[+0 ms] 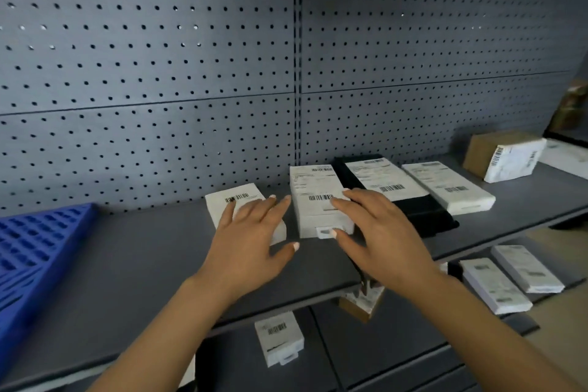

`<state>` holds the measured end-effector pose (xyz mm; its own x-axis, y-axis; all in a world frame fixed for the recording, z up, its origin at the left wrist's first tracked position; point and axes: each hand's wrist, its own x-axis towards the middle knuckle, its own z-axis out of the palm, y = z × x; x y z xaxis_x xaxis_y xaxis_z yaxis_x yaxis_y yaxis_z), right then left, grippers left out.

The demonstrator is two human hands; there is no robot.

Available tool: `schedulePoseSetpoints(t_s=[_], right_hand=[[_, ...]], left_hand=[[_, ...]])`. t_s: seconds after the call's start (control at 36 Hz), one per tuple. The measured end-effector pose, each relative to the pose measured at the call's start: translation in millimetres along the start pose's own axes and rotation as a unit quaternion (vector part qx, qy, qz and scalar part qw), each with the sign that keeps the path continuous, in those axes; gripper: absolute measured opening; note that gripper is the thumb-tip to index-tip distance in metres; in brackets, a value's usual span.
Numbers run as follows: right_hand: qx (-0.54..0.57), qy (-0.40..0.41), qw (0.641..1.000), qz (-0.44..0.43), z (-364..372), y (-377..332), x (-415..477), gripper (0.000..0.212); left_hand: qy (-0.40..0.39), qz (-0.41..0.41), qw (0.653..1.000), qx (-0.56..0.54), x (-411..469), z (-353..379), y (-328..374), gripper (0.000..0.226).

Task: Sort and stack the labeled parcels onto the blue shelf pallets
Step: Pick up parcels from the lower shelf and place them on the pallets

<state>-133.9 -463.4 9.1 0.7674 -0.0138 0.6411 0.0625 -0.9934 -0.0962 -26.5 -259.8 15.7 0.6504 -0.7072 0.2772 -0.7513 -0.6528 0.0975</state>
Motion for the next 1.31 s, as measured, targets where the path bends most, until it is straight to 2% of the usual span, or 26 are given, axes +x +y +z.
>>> schedulePoseSetpoints(t_s=[0.11,0.19,0.25,0.36,0.42,0.56,0.67,0.81,1.0,1.06,1.14,1.22,1.31], right_hand=[[-0.004,-0.019,1.000,0.011,22,10,25,0.049],[0.005,-0.041,0.999,0.029,35,12,38,0.054],[0.010,-0.078,0.996,0.047,40,9,47,0.064],[-0.008,-0.179,0.980,0.088,48,1,62,0.097],[-0.027,-0.213,0.972,0.093,53,0,65,0.104],[-0.030,-0.225,0.971,0.078,59,5,65,0.099],[-0.033,-0.225,0.972,0.052,60,13,61,0.092],[-0.029,-0.230,0.973,0.016,59,21,56,0.073],[0.034,-0.201,0.978,-0.041,52,30,55,0.066],[0.071,-0.165,0.982,-0.063,48,30,53,0.064],[0.121,-0.107,0.982,-0.101,38,25,49,0.061],[0.167,-0.049,0.974,-0.143,25,14,48,0.058],[0.212,-0.028,0.962,-0.171,16,-2,45,0.058]], left_hand=[[-0.044,-0.051,0.998,0.011,20,10,-8,0.091],[-0.080,-0.080,0.994,0.000,29,14,-13,0.073],[-0.102,-0.094,0.990,0.005,33,17,-15,0.064],[-0.140,-0.130,0.981,0.020,35,23,-17,0.062],[-0.135,-0.146,0.980,0.023,37,25,-15,0.061],[-0.116,-0.178,0.975,0.057,40,20,-4,0.057],[-0.127,-0.234,0.963,0.042,38,21,11,0.056],[-0.134,-0.282,0.947,0.071,34,24,31,0.050],[-0.022,-0.287,0.950,0.121,9,24,54,0.054],[0.024,-0.302,0.947,0.108,-2,17,60,0.061],[0.102,-0.295,0.944,0.110,-24,9,65,0.053],[0.131,-0.307,0.934,0.131,-48,-1,67,0.052],[0.152,-0.325,0.923,0.143,-75,-13,66,0.054]])
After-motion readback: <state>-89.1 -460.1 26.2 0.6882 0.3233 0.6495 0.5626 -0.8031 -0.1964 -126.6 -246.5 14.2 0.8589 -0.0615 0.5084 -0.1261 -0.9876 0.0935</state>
